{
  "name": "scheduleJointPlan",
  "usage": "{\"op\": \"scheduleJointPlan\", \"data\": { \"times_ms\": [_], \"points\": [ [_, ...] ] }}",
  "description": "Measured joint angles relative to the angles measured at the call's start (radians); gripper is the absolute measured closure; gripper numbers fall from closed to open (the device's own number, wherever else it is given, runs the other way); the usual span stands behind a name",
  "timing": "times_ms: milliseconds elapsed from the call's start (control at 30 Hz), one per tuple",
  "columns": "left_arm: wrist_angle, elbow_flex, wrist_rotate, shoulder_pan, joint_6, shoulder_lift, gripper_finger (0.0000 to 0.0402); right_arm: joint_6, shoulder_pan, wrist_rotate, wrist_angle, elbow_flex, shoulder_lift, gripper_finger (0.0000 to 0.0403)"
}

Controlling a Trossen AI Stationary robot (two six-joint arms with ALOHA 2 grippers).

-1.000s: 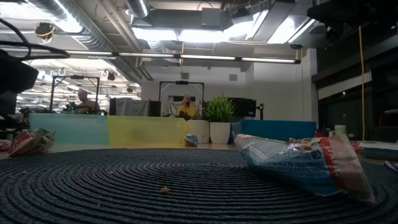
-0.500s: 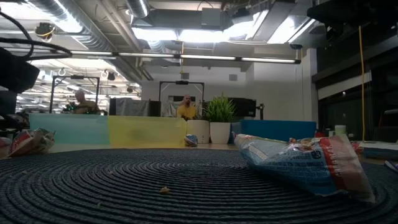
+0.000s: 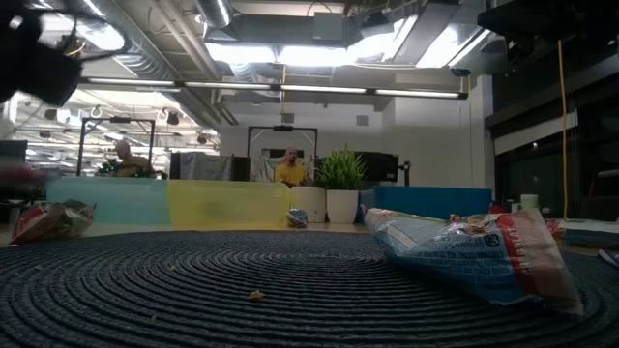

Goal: Pick and place Granola Bars by type
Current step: Put the red granola bar into the green bin

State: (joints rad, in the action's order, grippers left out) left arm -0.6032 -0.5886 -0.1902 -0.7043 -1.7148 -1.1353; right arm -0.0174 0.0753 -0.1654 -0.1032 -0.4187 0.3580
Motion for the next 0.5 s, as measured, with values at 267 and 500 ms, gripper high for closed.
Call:
{"op": "scheduleJointPlan", "data": {
  "times_ms": [267, 500],
  "points": [
    [-0.007, -0.120, -0.154, 0.100, 0.264, 0.129, 0.0383, 0.000, 0.000, 0.000, 0.000, 0.000, 0.000, 0.0390],
    [-0.007, -0.206, -0.170, 0.254, 0.499, 0.183, 0.0383, 0.000, 0.000, 0.000, 0.000, 0.000, 0.000, 0.0390]
  ]
}}
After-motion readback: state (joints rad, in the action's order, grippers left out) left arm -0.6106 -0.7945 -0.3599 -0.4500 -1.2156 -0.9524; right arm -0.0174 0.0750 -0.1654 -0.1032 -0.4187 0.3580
